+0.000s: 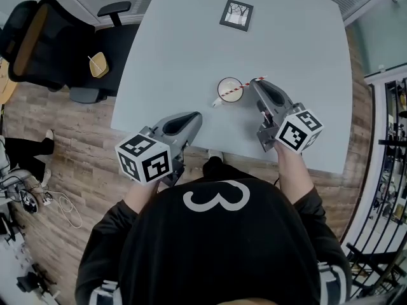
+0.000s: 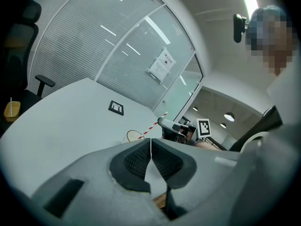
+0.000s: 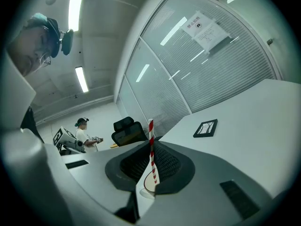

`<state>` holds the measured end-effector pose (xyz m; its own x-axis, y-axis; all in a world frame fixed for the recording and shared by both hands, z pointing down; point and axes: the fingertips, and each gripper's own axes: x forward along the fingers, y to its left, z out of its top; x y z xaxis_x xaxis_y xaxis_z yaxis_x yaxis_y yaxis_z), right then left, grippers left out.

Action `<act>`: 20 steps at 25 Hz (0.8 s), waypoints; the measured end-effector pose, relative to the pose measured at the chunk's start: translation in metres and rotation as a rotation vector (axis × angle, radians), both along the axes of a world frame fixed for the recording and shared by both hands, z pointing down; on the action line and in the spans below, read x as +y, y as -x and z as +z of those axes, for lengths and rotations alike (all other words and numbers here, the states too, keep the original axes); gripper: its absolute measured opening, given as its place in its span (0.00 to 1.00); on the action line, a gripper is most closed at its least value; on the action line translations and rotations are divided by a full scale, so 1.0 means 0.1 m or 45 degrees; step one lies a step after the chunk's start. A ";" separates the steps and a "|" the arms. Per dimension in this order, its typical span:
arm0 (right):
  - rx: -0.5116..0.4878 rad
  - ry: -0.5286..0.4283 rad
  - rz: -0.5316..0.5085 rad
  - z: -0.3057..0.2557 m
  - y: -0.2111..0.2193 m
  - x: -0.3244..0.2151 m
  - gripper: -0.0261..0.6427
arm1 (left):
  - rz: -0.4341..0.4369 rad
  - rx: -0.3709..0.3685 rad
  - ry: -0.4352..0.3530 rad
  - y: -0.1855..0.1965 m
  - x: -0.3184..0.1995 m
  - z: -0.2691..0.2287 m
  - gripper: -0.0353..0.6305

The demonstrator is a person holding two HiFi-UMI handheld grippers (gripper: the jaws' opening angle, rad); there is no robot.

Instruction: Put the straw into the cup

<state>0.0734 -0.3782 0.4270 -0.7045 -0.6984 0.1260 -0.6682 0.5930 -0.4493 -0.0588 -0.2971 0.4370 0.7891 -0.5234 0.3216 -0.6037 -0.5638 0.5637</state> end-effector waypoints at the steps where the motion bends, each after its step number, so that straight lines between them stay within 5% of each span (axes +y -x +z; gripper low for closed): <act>1: 0.000 0.007 0.000 0.03 0.00 -0.01 0.08 | -0.001 -0.002 -0.001 0.00 -0.01 0.00 0.08; 20: 0.000 0.083 -0.005 0.34 -0.02 -0.06 0.08 | -0.021 -0.030 0.024 0.01 0.01 0.05 0.08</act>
<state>0.0756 -0.3838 0.4612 -0.7074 -0.6859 0.1707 -0.6657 0.5653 -0.4871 -0.0599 -0.2966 0.4416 0.7724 -0.5301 0.3498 -0.6261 -0.5429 0.5598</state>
